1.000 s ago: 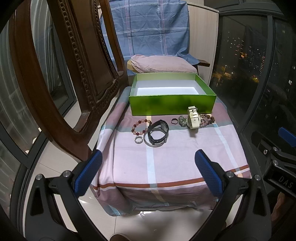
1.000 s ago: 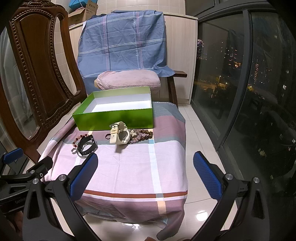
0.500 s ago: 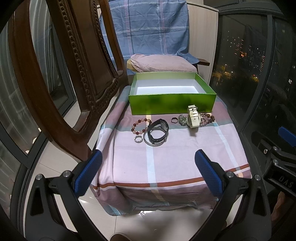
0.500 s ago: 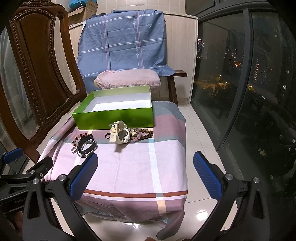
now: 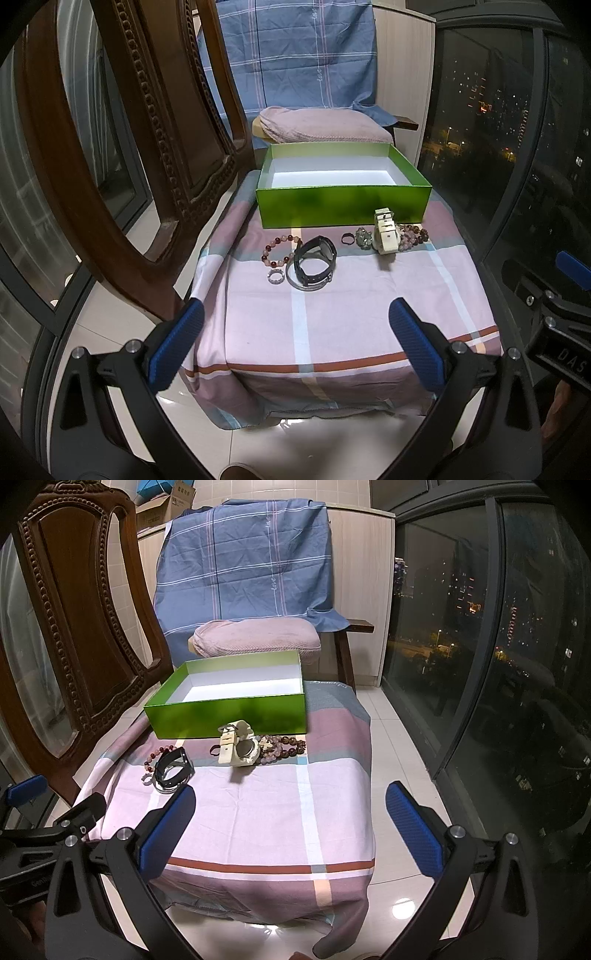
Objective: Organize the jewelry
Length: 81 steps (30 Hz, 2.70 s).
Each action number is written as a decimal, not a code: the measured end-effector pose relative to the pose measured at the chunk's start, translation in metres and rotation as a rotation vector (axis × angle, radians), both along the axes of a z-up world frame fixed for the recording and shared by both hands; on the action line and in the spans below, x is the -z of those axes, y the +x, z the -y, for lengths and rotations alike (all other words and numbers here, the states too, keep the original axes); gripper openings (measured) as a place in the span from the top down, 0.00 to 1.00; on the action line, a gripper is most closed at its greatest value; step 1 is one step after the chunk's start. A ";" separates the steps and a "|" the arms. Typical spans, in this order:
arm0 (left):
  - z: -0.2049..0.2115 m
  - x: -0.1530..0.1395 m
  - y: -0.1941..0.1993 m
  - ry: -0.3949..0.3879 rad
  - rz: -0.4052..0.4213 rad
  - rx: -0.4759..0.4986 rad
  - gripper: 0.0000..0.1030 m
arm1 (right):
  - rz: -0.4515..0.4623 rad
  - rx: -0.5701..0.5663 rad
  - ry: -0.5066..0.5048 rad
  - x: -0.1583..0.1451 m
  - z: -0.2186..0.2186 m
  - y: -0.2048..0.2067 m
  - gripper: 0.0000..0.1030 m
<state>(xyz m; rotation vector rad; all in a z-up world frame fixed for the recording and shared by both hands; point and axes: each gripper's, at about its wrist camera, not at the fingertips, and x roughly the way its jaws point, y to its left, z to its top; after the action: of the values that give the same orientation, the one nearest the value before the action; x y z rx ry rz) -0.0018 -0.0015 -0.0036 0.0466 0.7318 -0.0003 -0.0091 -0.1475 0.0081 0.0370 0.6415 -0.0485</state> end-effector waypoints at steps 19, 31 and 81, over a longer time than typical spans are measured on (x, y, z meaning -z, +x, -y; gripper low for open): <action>-0.001 0.001 0.004 0.073 -0.074 0.005 0.04 | -0.008 0.000 0.000 0.005 0.001 0.004 0.03; -0.005 0.008 0.010 0.037 -0.025 0.008 0.04 | -0.021 -0.001 -0.008 0.013 -0.001 0.010 0.03; -0.030 0.057 0.097 0.003 -0.026 -0.065 0.07 | -0.048 -0.211 0.095 0.039 -0.026 0.137 0.79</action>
<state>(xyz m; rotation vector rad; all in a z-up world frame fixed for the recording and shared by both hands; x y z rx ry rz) 0.0955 0.0282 -0.0608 0.0257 0.7595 0.0619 0.1283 -0.1219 -0.0312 0.0597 0.6922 0.1856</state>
